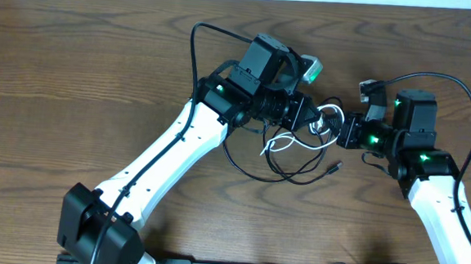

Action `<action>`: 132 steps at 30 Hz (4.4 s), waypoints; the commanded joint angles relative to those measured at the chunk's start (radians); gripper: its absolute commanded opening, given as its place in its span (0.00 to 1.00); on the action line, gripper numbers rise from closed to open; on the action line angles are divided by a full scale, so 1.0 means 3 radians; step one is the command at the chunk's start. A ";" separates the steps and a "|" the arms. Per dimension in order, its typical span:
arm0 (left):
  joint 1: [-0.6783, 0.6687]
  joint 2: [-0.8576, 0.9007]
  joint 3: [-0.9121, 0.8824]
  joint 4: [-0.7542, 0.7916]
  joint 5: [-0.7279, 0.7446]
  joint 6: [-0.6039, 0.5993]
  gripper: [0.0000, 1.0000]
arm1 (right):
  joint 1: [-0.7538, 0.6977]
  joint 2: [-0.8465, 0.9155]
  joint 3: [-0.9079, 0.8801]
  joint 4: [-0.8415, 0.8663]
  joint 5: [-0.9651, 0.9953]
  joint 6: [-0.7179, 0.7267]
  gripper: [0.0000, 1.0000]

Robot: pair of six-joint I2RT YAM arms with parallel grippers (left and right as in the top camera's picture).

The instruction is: Untangle cables

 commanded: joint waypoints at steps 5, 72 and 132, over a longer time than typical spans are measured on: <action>0.0006 -0.0053 0.0018 -0.0490 -0.0985 0.0158 0.08 | 0.0004 0.0004 0.0052 -0.0512 0.1425 0.0013 0.01; 0.0253 -0.0219 -0.0416 -0.1269 -0.2387 0.0409 0.61 | 0.0328 0.0788 0.0047 0.0093 0.0914 0.0847 0.51; 0.0252 -0.0219 -0.1472 -0.0308 -0.2157 -0.0008 0.62 | 0.0502 -0.0612 0.0257 0.2241 0.0460 0.0855 0.01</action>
